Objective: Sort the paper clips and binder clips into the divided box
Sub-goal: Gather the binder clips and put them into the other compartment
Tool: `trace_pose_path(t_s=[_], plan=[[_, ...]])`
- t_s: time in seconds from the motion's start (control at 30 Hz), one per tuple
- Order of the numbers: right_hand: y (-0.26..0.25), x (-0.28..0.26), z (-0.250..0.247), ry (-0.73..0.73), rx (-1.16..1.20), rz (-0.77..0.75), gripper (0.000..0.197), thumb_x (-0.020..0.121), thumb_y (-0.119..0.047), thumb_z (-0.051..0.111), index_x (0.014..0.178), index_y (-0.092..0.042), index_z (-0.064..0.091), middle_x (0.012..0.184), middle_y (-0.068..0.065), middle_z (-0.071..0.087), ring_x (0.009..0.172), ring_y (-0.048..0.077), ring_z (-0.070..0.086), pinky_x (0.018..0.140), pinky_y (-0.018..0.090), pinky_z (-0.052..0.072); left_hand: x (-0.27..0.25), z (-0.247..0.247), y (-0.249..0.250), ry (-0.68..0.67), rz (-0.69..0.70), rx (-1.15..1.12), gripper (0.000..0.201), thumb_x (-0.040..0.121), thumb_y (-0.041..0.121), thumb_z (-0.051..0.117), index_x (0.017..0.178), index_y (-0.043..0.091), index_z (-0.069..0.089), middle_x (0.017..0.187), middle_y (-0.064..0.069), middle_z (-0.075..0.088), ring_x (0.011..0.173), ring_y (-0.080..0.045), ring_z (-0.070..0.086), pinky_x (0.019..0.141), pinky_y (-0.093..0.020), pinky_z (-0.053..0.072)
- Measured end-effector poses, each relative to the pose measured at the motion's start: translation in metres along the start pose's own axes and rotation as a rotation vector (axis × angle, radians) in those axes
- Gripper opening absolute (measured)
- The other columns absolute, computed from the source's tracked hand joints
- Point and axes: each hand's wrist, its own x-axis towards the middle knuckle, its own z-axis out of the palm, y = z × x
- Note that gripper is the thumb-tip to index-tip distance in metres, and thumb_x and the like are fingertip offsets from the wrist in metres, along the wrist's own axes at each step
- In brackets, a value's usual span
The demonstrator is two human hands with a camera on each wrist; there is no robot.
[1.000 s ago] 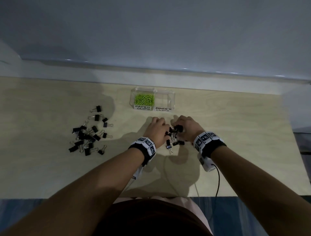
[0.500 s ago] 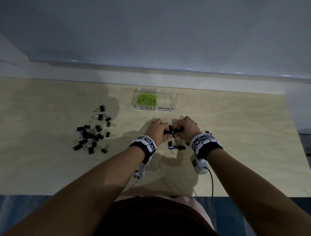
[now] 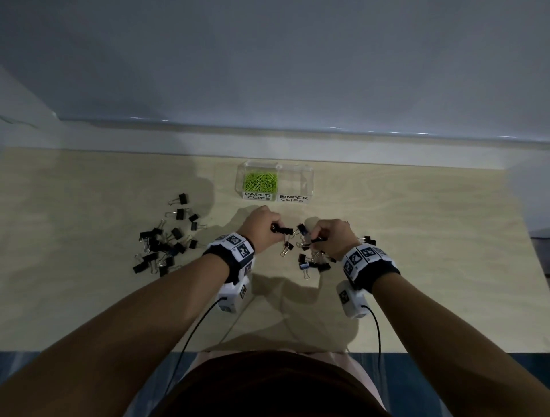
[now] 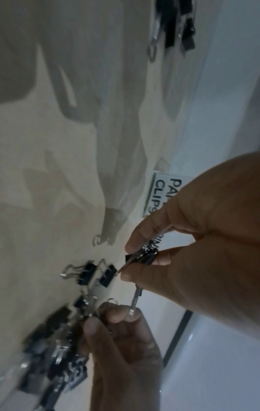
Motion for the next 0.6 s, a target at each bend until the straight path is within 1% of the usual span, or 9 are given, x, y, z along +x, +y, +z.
trace_pose_path(t_s=[0.07, 0.13, 0.17, 0.27, 0.3, 0.37, 0.43, 0.5, 0.6], plan=[[-0.002, -0.002, -0.007, 0.042, 0.058, -0.042, 0.021, 0.069, -0.004, 0.077, 0.069, -0.021, 0.064, 0.075, -0.002, 0.067, 0.069, 0.013, 0.062, 0.058, 0.017, 0.048, 0.009, -0.013, 0.01, 0.039, 0.034, -0.02, 0.014, 0.075, 0.022, 0.075, 0.086, 0.014, 0.07, 0.089, 0.001, 0.058, 0.08, -0.013, 0.051, 0.076, -0.026, 0.044], [-0.01, 0.0, -0.019, 0.117, 0.083, -0.11, 0.02, 0.068, -0.003, 0.077, 0.069, -0.019, 0.064, 0.075, 0.0, 0.068, 0.069, 0.012, 0.062, 0.065, 0.019, 0.051, 0.023, -0.028, 0.023, 0.094, 0.053, -0.061, 0.014, 0.076, 0.022, 0.075, 0.086, 0.014, 0.07, 0.089, 0.0, 0.064, 0.08, -0.014, 0.057, 0.08, -0.031, 0.05], [-0.016, 0.003, -0.027, 0.158, 0.087, -0.139, 0.019, 0.068, -0.002, 0.077, 0.07, -0.017, 0.065, 0.077, 0.001, 0.068, 0.071, 0.012, 0.063, 0.069, 0.02, 0.053, 0.032, -0.035, 0.03, 0.13, 0.055, -0.066, 0.013, 0.077, 0.021, 0.074, 0.087, 0.013, 0.07, 0.089, 0.0, 0.065, 0.079, -0.014, 0.059, 0.079, -0.03, 0.051], [-0.039, 0.021, -0.047, 0.306, 0.028, -0.216, 0.015, 0.069, -0.004, 0.077, 0.073, -0.012, 0.065, 0.076, 0.002, 0.067, 0.072, 0.015, 0.063, 0.073, 0.024, 0.054, 0.061, -0.048, 0.046, 0.247, 0.042, 0.045, 0.013, 0.078, 0.017, 0.073, 0.089, 0.011, 0.069, 0.099, -0.007, 0.058, 0.082, -0.019, 0.057, 0.077, -0.027, 0.047], [-0.048, 0.028, -0.052, 0.347, -0.012, -0.232, 0.014, 0.071, -0.004, 0.076, 0.074, -0.011, 0.064, 0.076, 0.003, 0.067, 0.072, 0.017, 0.063, 0.072, 0.026, 0.055, 0.07, -0.049, 0.049, 0.257, 0.033, 0.088, 0.012, 0.079, 0.014, 0.071, 0.091, 0.01, 0.069, 0.104, -0.009, 0.055, 0.084, -0.022, 0.058, 0.078, -0.028, 0.048], [-0.065, 0.042, -0.058, 0.397, -0.137, -0.261, 0.009, 0.075, -0.002, 0.07, 0.077, -0.009, 0.063, 0.079, 0.006, 0.066, 0.076, 0.021, 0.062, 0.073, 0.033, 0.055, 0.082, -0.045, 0.054, 0.209, 0.01, 0.175, 0.011, 0.082, 0.008, 0.065, 0.094, 0.007, 0.067, 0.112, -0.014, 0.049, 0.084, -0.029, 0.061, 0.083, -0.035, 0.052], [-0.077, 0.054, -0.057, 0.4, -0.256, -0.294, 0.009, 0.078, 0.0, 0.063, 0.081, -0.008, 0.062, 0.086, 0.01, 0.064, 0.08, 0.025, 0.06, 0.074, 0.036, 0.054, 0.086, -0.037, 0.054, 0.157, 0.005, 0.237, 0.017, 0.085, 0.003, 0.06, 0.101, 0.005, 0.065, 0.116, -0.016, 0.046, 0.085, -0.033, 0.062, 0.083, -0.038, 0.053], [-0.083, 0.061, -0.052, 0.338, -0.324, -0.301, 0.014, 0.079, 0.001, 0.059, 0.089, -0.009, 0.063, 0.093, 0.012, 0.063, 0.086, 0.027, 0.059, 0.077, 0.036, 0.052, 0.084, -0.031, 0.052, 0.129, 0.028, 0.236, 0.028, 0.086, 0.004, 0.059, 0.113, 0.006, 0.061, 0.119, -0.016, 0.046, 0.089, -0.033, 0.062, 0.085, -0.036, 0.051], [-0.077, 0.062, -0.044, 0.264, -0.33, -0.349, 0.021, 0.078, -0.002, 0.062, 0.097, -0.01, 0.066, 0.098, 0.012, 0.065, 0.09, 0.028, 0.061, 0.081, 0.036, 0.051, 0.067, -0.028, 0.046, 0.149, 0.092, 0.15, 0.037, 0.084, 0.006, 0.061, 0.121, 0.01, 0.058, 0.117, -0.013, 0.052, 0.097, -0.029, 0.06, 0.089, -0.033, 0.046]])
